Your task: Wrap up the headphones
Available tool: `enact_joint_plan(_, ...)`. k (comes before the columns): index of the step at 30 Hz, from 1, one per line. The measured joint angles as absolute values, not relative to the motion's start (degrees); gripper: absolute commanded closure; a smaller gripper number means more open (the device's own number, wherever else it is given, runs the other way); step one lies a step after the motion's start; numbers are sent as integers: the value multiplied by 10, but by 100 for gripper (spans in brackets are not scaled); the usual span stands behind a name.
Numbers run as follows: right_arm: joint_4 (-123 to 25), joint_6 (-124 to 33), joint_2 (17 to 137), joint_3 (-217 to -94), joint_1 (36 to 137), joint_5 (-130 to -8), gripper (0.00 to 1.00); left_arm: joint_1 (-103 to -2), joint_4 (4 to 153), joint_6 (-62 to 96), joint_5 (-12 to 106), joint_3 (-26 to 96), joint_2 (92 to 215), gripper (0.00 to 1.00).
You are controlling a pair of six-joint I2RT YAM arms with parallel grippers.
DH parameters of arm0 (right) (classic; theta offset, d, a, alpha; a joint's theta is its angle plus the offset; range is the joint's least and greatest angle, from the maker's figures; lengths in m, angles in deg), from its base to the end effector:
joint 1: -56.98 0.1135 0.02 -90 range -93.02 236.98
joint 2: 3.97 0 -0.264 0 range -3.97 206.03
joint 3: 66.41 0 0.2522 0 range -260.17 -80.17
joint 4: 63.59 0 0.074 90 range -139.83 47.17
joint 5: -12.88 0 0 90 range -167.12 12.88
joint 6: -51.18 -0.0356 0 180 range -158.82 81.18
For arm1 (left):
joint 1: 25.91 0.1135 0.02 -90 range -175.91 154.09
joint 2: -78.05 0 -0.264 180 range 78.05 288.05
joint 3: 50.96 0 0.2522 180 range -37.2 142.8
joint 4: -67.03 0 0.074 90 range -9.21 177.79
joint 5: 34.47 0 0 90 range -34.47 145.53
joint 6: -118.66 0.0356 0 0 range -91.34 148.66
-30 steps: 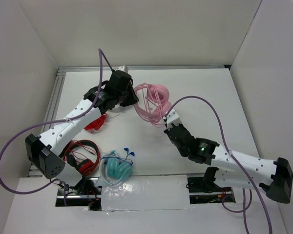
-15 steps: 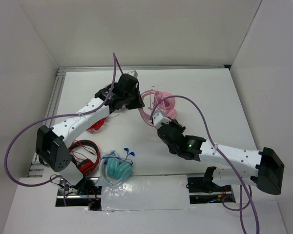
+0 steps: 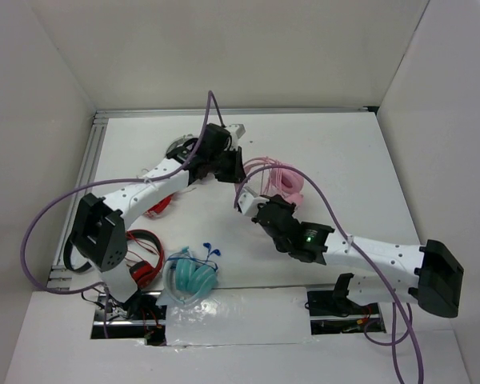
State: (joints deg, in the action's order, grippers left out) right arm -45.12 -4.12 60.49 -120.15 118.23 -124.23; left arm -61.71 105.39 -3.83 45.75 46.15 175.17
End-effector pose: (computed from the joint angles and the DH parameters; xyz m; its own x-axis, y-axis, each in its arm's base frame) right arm 0.1382 0.1976 0.2569 -0.0283 -0.8571 -0.5143 -0.3712 0.4868 -0.7908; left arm 0.3131 -0.2333 0.3077 -0.7923 -0.0812 -0.6047 0.3069 0.8035 -0.5101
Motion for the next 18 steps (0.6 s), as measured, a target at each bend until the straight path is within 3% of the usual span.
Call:
enact_joint_plan(8,-444,-20,653,-1196,1183,-1218,94,-609,1031,61,395,465,1809,100)
enact_joint_plan(14,-448,-16,664,-1181,1182,-1212,83,-609,1030,105,364,465,1831,100)
enact_joint_plan(18,-465,-14,684,-1181,1176,-1212,82,-609,1026,135,345,463,1832,100)
